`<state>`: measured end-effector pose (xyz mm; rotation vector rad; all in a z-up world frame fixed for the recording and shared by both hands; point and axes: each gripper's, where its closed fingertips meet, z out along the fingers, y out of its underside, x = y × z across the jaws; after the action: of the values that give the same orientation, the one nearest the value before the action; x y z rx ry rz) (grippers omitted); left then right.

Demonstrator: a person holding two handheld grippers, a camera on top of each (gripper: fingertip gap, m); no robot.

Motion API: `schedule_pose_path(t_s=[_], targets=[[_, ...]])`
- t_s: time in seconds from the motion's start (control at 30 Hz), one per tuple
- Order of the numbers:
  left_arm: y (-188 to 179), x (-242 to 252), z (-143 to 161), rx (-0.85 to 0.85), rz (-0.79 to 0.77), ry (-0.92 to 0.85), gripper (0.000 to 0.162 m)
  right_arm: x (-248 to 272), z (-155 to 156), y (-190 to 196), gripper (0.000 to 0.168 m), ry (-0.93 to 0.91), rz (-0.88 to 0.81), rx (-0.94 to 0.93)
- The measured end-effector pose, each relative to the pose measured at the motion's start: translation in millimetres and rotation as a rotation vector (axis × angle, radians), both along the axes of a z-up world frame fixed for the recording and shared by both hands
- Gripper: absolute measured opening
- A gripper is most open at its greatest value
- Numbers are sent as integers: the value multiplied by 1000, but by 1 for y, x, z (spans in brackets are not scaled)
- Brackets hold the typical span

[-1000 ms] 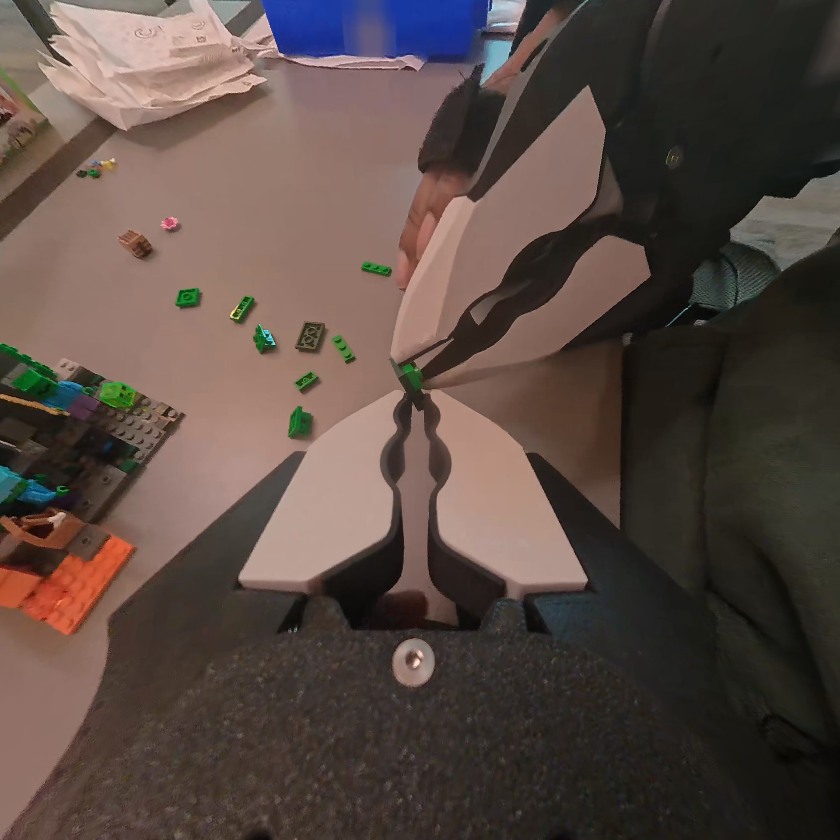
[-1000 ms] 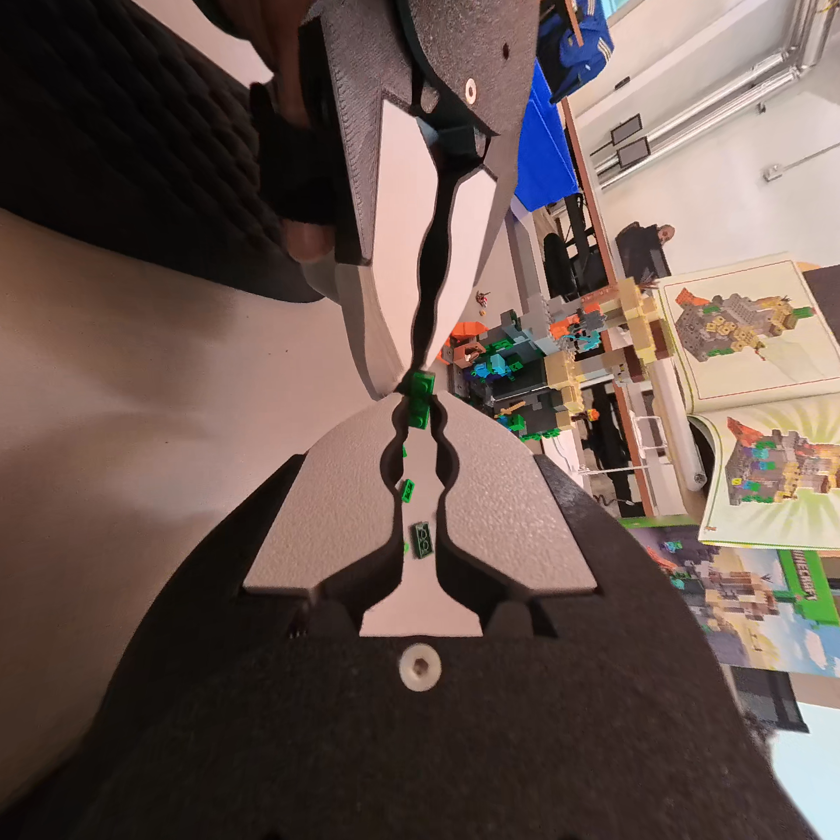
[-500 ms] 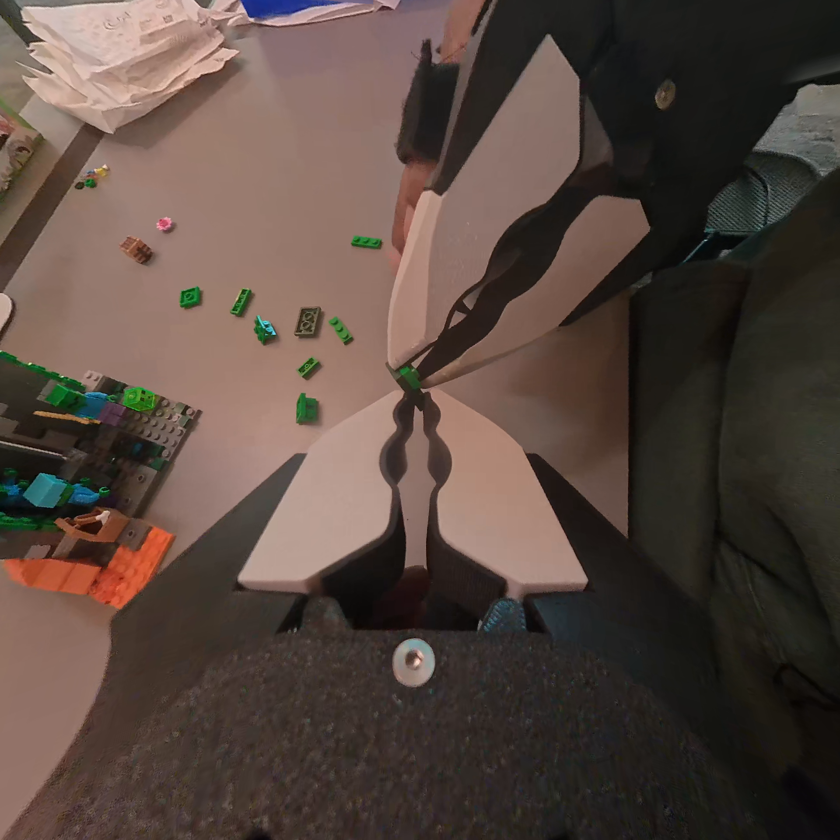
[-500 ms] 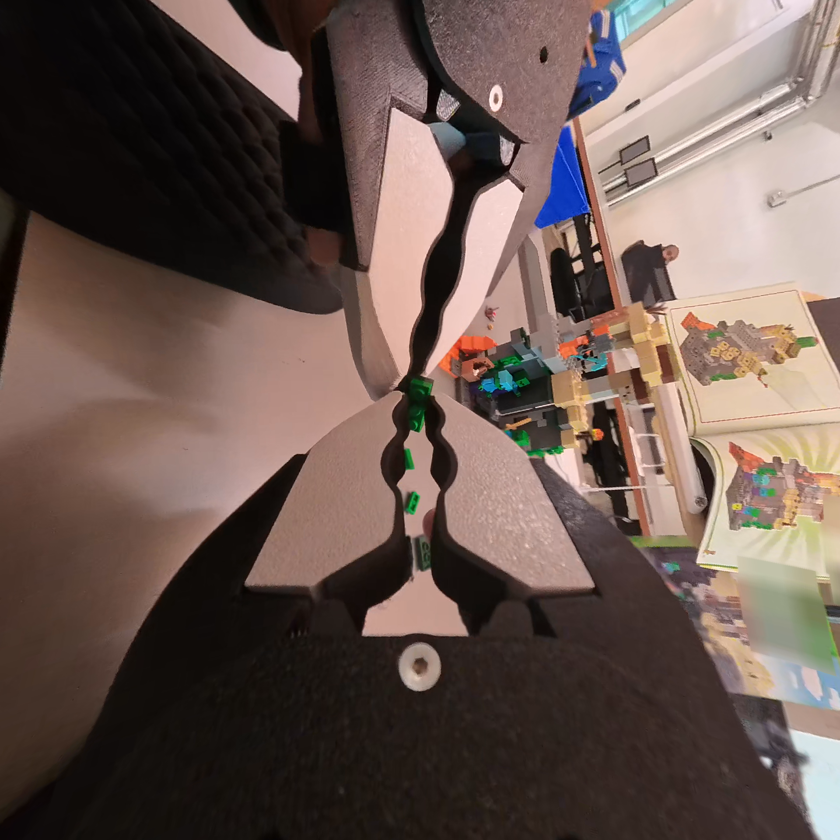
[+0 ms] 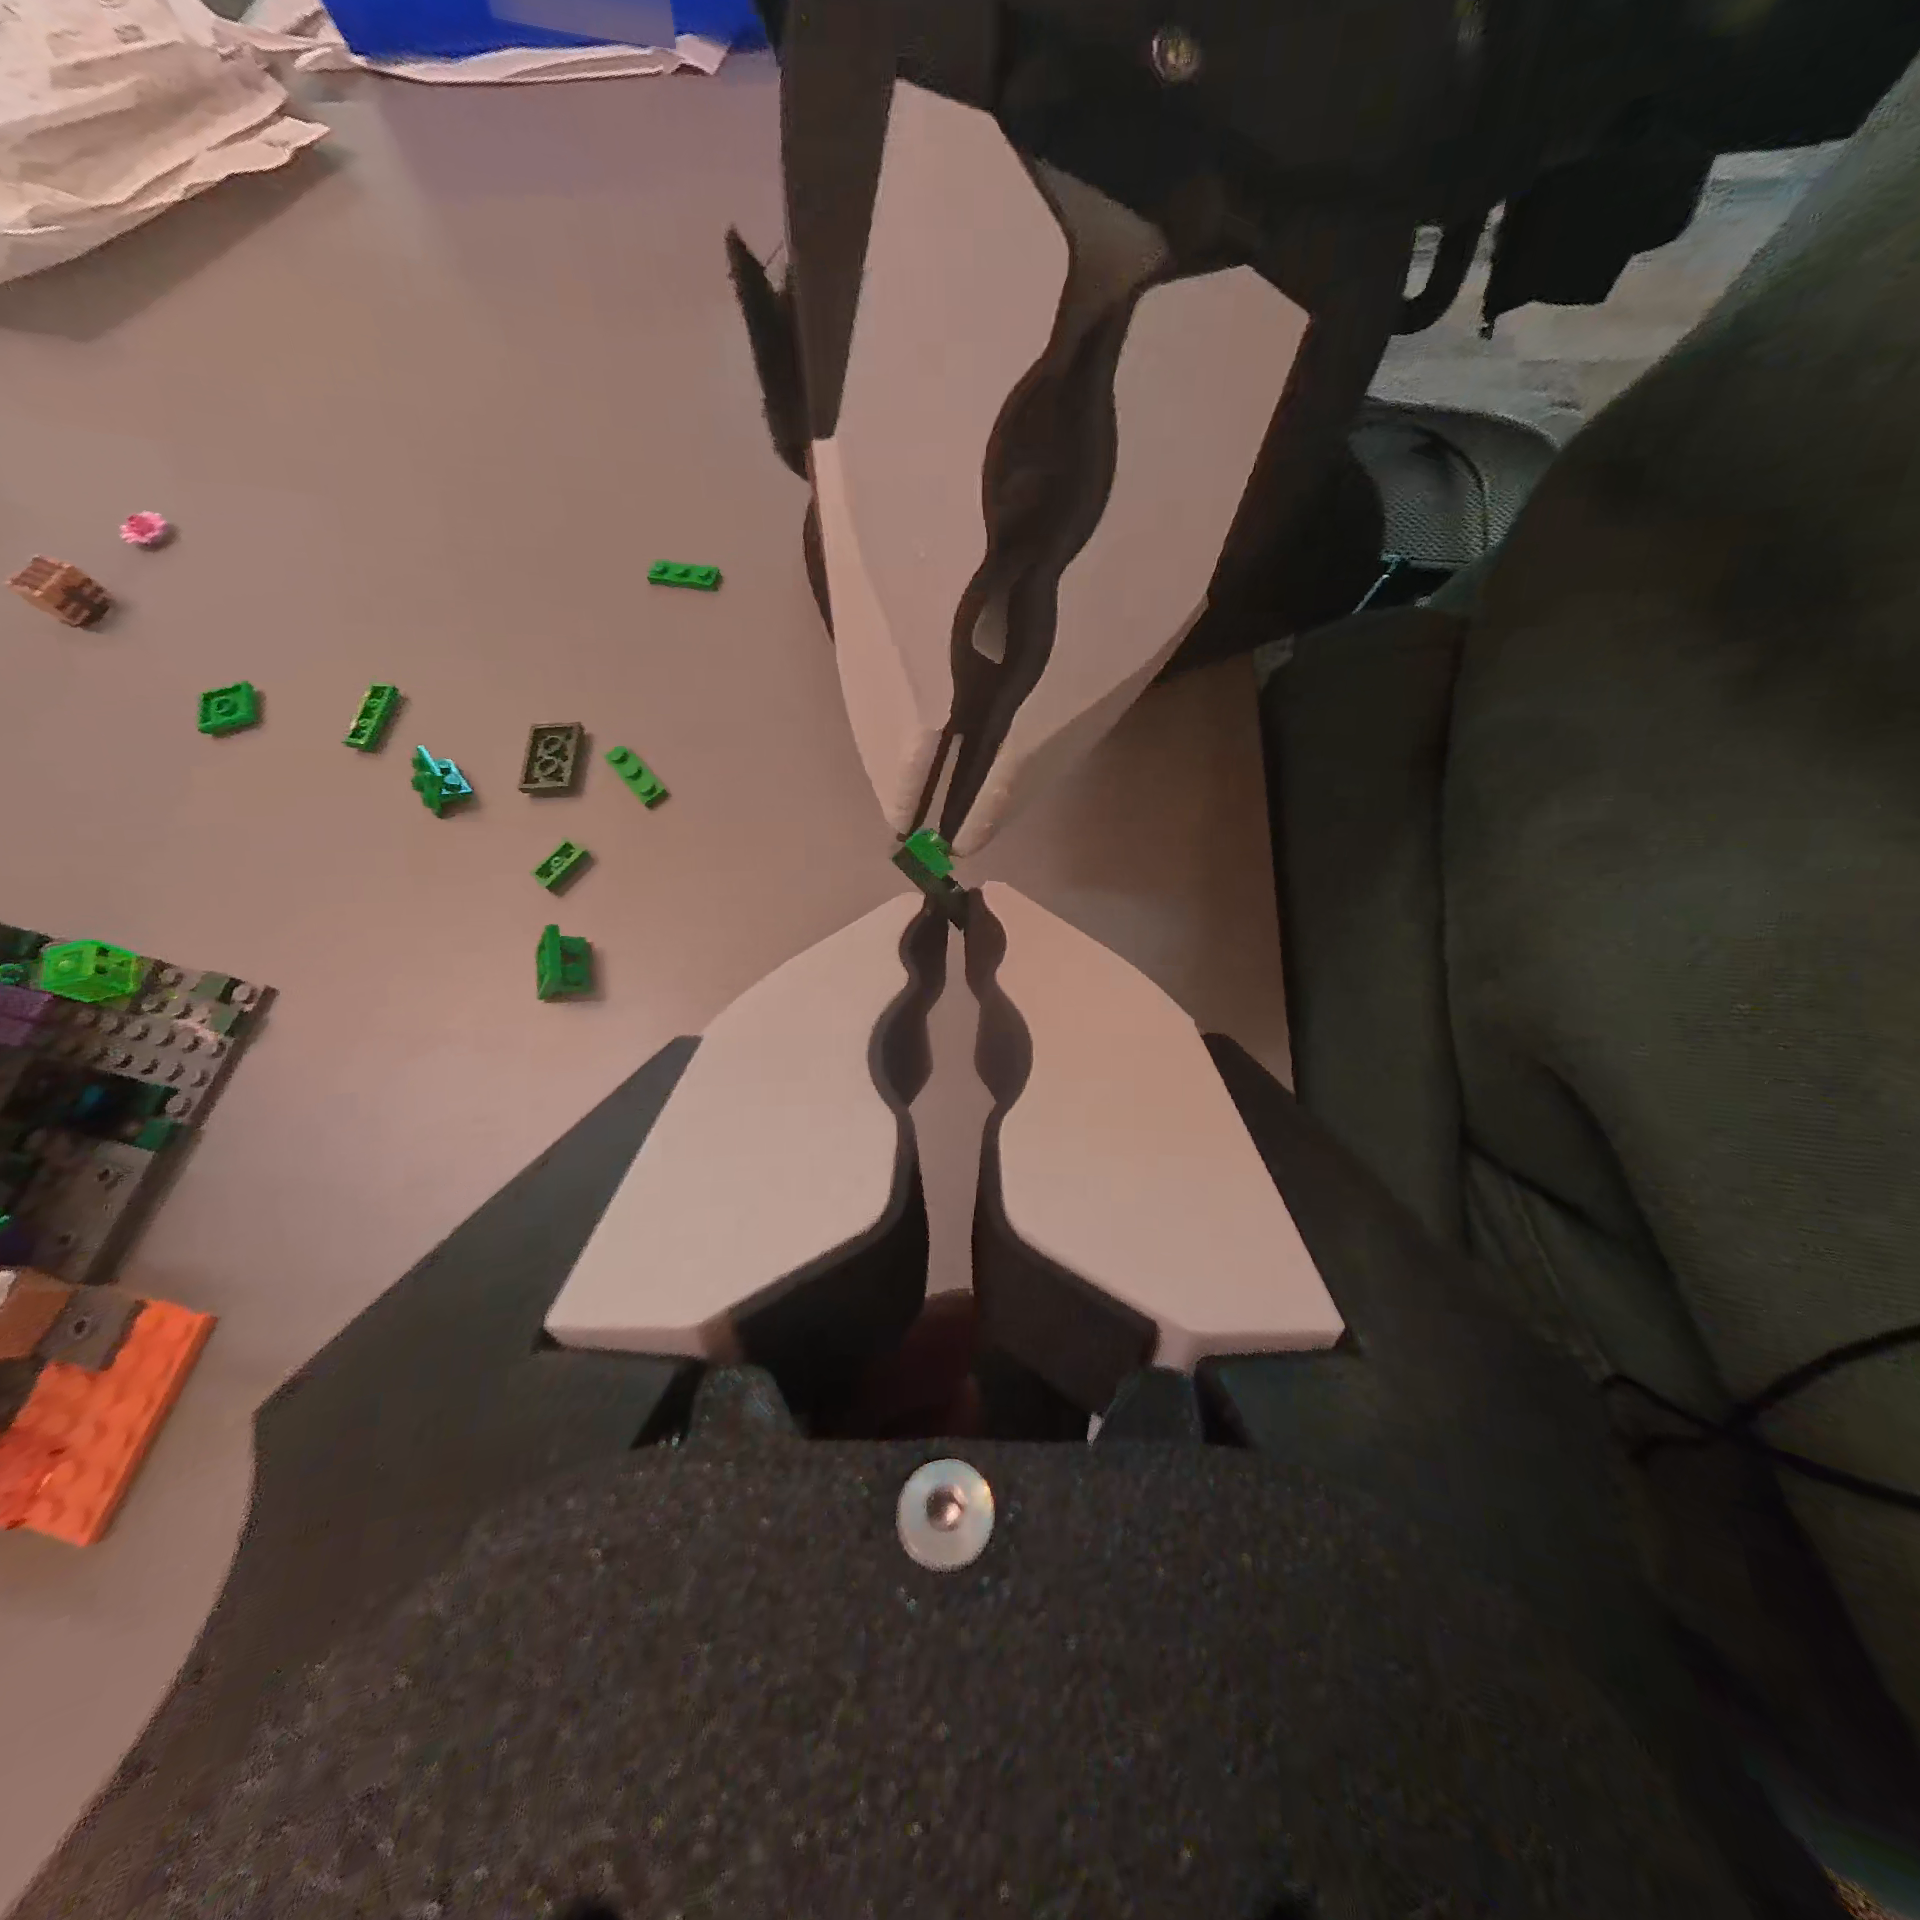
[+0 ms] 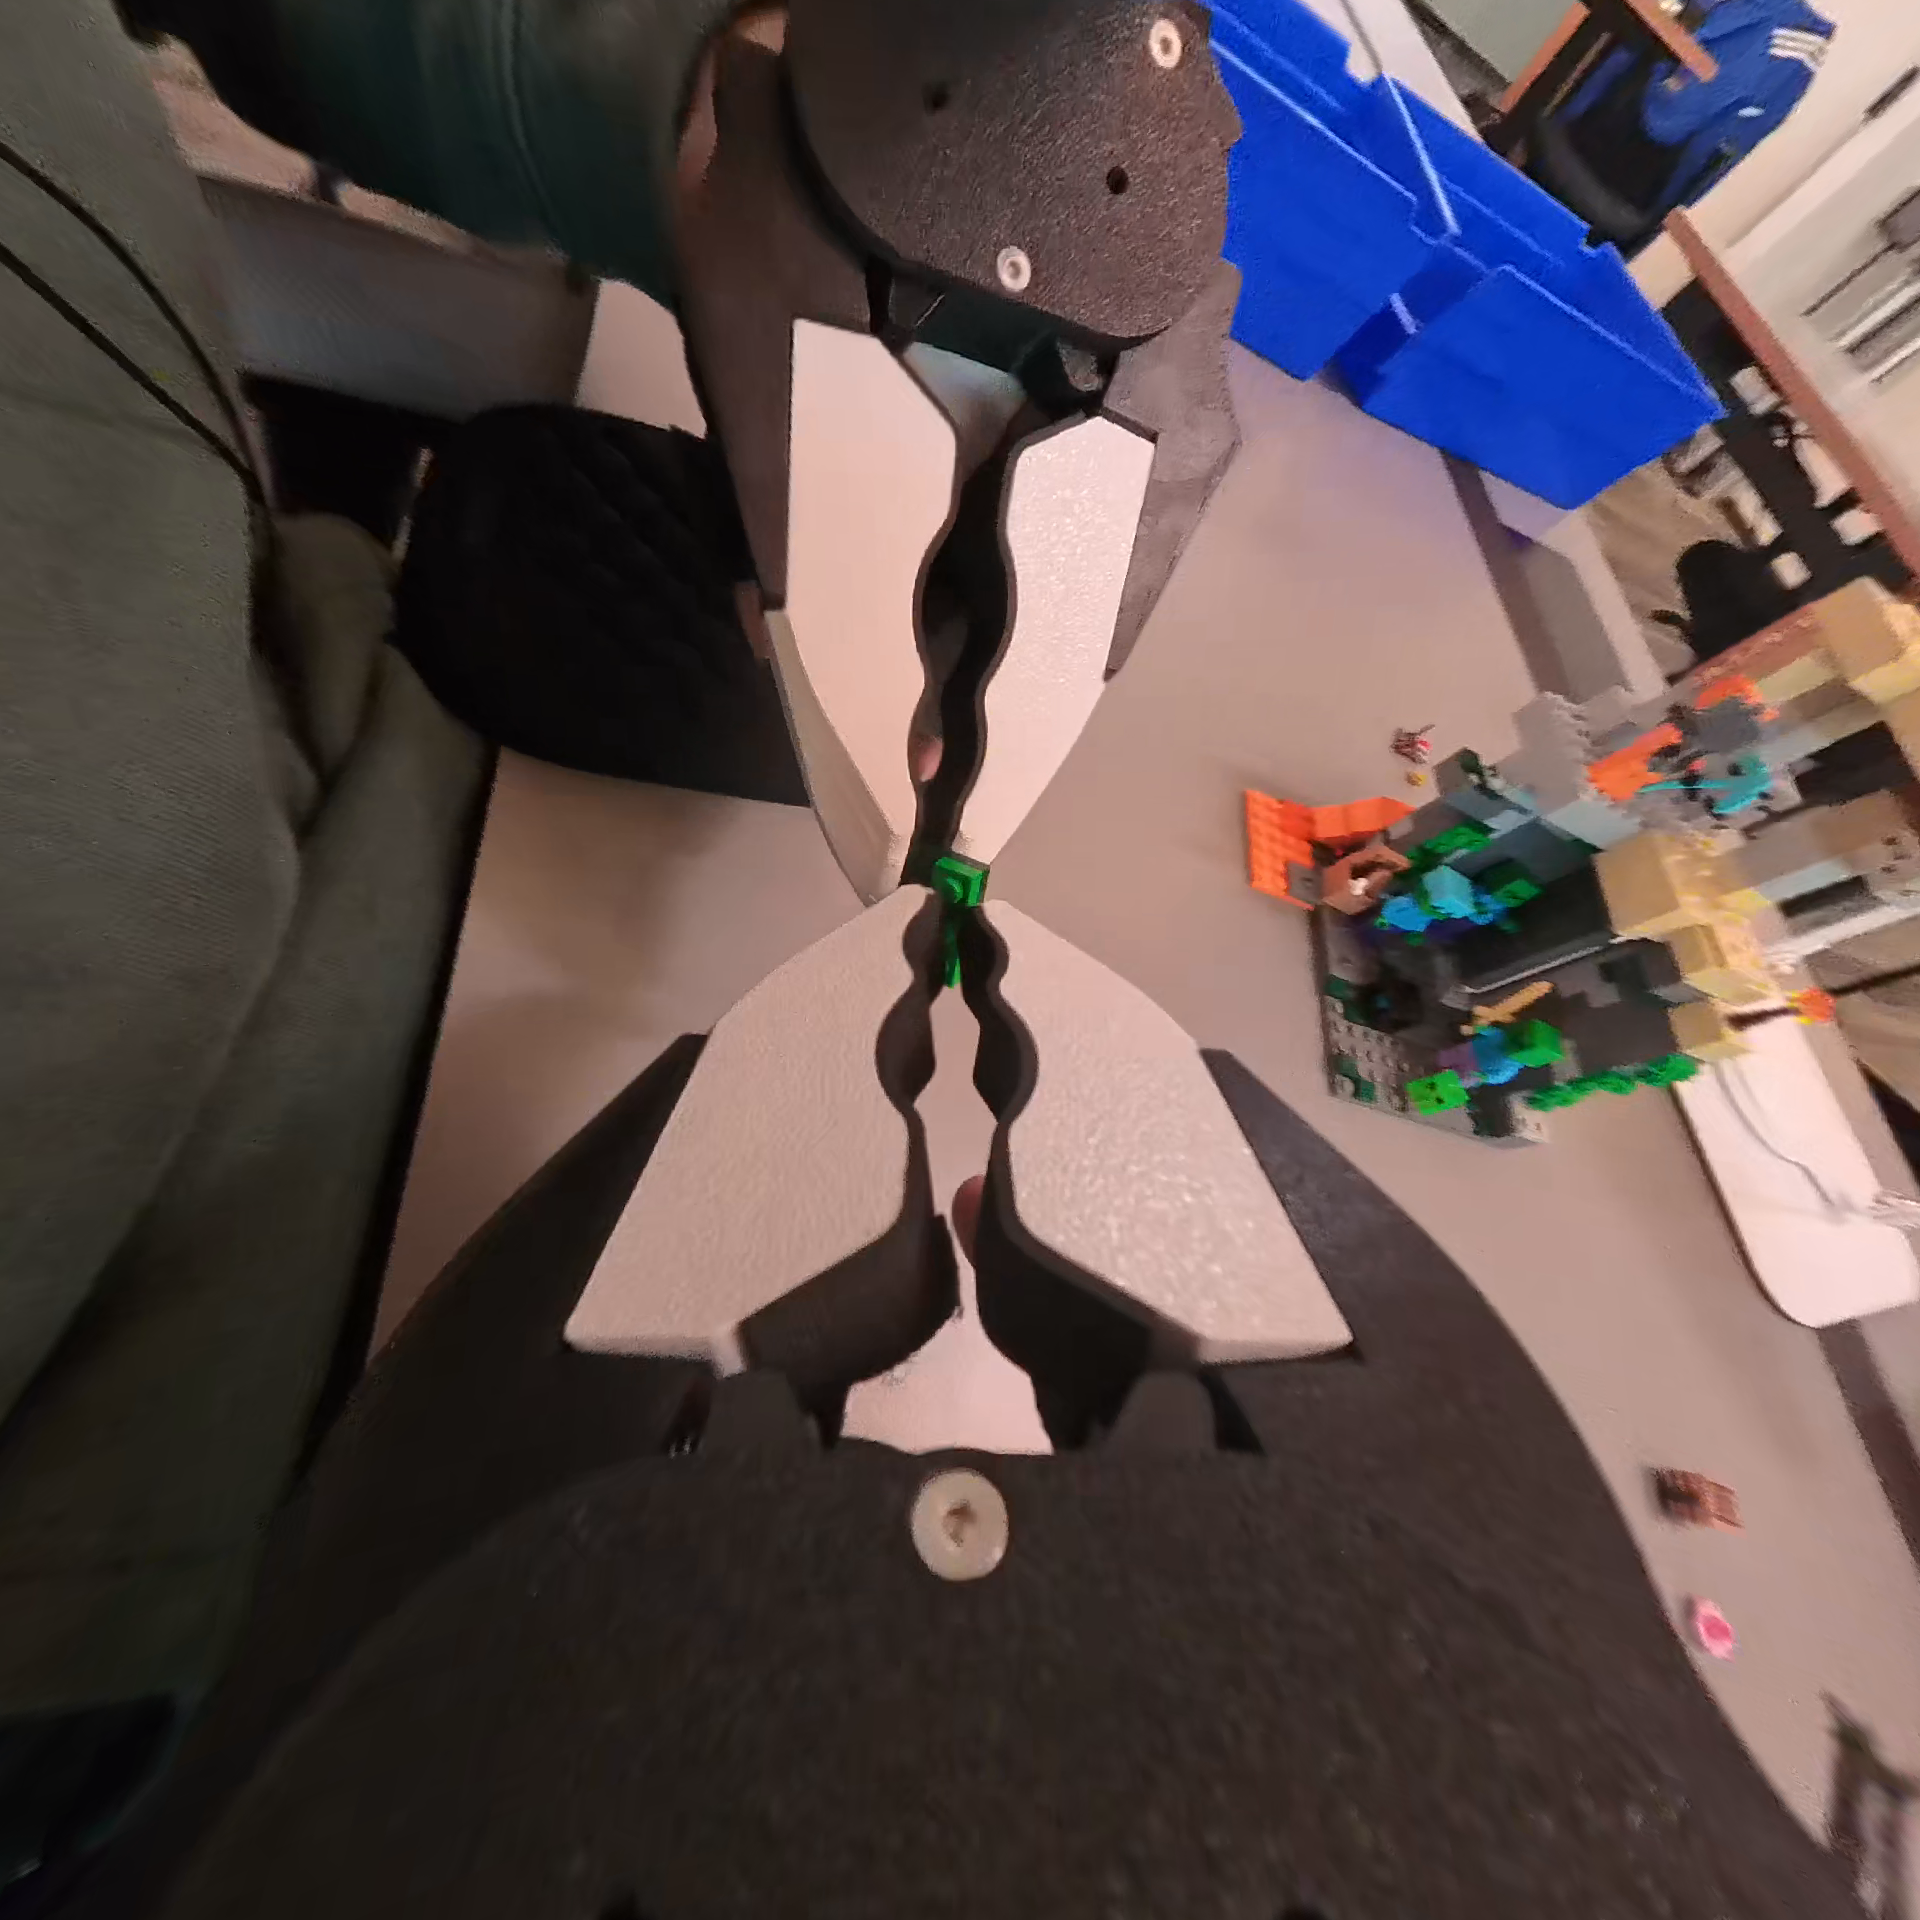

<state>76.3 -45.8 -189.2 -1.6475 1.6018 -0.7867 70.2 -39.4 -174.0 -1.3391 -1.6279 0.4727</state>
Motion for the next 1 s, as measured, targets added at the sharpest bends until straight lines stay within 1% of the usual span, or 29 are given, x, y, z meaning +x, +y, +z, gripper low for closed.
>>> schedule_pose_path(t_s=[0.13,0.37,0.53,0.67,0.9,1.0], targets=[[1,-2,-3,-14,7,10,4,0,1,0,0,19,18,-19],[12,-4,-2,-80,74,-16,4,3,1,11,0,19,-77,72],[15,0,3,-175,104,-88,4,3,-1,16,10,7,-146,136],[14,2,3,-187,109,-83,4,3,-1,17,9,-16,-168,196],[7,1,7,-56,49,-44,4,1,4,10,7,-53,-122,243],[1,0,7,-7,-6,-29,4,1,5,4,7,-31,-69,196]])
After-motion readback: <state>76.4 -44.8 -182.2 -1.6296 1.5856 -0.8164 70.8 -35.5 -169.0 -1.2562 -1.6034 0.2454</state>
